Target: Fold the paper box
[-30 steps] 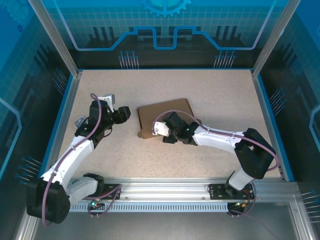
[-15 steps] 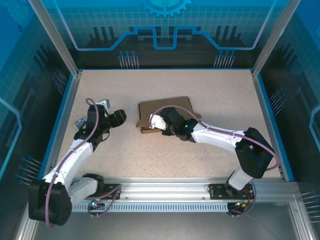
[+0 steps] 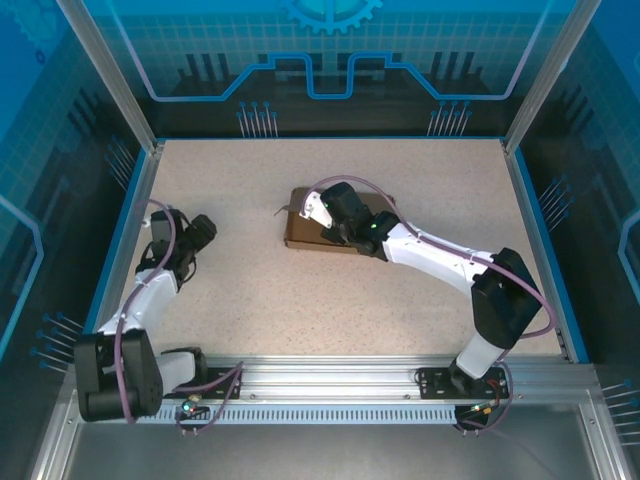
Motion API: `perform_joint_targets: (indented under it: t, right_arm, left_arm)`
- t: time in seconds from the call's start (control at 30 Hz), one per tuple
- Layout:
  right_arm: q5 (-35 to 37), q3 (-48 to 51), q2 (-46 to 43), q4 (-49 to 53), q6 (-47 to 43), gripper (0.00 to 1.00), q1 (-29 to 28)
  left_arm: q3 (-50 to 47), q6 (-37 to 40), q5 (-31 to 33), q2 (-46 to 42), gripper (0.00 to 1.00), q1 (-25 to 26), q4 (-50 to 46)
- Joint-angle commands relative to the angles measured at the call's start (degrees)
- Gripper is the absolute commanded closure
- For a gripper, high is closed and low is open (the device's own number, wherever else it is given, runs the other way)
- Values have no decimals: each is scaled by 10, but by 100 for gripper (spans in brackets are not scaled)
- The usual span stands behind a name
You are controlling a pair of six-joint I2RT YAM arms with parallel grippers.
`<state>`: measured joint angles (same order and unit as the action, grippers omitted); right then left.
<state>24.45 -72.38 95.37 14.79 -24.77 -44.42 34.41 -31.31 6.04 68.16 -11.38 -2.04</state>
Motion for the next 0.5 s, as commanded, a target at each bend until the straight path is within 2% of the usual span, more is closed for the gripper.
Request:
perform_joint_targets:
  t: [0.0,0.1,0.23,0.37,0.47]
  right_arm:
    - [-11,-23,10,23,27,83,6]
    - [-16,-25,14,24,30,84,7]
    - [-24,-26,17,24,33,84,8]
    - [-29,-30,20,26,33,84,8]
    - [-34,-34,21,28,33,84,8]
  left_arm:
    - [20,-60,29,32,17,-58,8]
    - [21,-64,35,50,14,-99,17]
    - [29,-46,65,67,8,-128,16]
    - [41,-53,28,117,4,-175,31]
    - [62,-42,16,164,2,-189,37]
